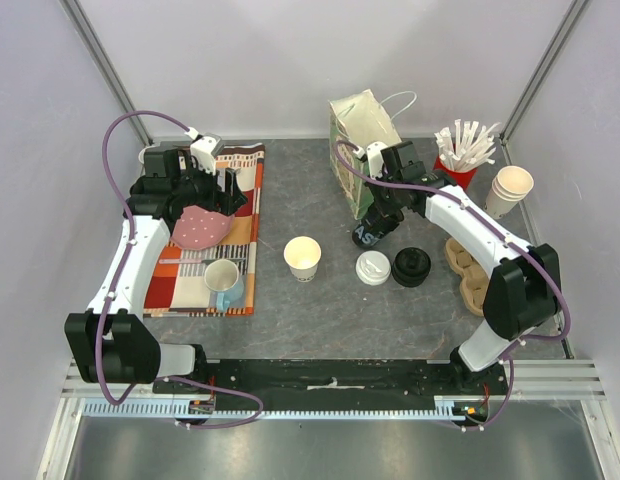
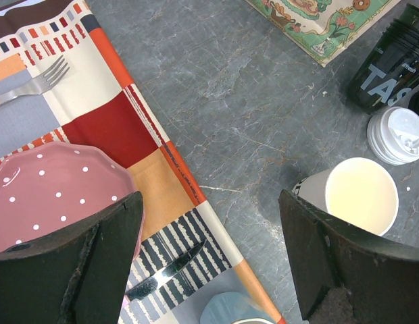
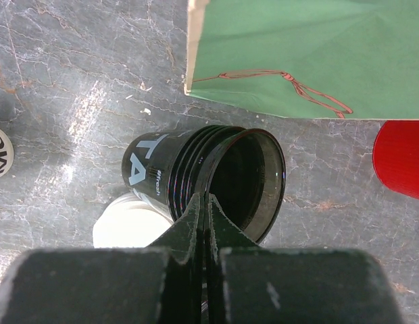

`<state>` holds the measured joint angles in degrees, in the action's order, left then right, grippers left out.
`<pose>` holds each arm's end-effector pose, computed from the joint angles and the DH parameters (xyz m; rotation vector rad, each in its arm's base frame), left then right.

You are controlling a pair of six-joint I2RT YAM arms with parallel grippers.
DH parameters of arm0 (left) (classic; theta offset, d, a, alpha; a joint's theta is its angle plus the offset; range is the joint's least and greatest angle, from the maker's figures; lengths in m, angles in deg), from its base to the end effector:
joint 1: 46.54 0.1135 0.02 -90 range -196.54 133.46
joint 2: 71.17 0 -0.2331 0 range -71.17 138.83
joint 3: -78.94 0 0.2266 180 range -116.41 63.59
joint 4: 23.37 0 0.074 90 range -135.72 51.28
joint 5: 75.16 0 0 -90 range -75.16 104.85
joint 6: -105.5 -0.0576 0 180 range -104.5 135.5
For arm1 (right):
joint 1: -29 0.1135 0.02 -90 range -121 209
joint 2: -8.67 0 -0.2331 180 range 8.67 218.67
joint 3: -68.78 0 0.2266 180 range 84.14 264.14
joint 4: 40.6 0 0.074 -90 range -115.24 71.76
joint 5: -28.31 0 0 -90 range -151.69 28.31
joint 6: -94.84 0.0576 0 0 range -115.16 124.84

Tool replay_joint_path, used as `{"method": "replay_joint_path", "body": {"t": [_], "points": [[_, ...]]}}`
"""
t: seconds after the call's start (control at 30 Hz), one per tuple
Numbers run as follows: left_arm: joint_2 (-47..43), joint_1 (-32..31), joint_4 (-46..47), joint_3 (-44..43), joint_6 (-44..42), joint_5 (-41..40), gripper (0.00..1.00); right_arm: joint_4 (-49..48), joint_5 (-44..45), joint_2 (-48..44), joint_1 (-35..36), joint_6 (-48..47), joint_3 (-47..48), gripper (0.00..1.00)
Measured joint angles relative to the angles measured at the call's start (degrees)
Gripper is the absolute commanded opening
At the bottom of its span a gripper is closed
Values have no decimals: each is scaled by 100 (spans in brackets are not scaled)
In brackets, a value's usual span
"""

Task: Pack the takeout coffee

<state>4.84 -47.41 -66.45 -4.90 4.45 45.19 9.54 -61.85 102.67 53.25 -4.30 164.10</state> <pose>0.2887 -0.0335 0.2992 0.5131 2.0650 -0.4725 0.3185 0.1437 0.2522 -0.6983 2.3240 0.1232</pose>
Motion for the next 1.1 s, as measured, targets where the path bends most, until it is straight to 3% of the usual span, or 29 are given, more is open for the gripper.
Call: {"method": "replay_joint_path", "body": {"t": [0.63, 1.1], "points": [[0, 0, 0, 0, -24, 55, 87, -52, -46, 166, 612, 164, 0, 0], [-2, -223, -68, 0, -28, 636, 84, -181, -118, 251, 704, 251, -20, 0]]}}
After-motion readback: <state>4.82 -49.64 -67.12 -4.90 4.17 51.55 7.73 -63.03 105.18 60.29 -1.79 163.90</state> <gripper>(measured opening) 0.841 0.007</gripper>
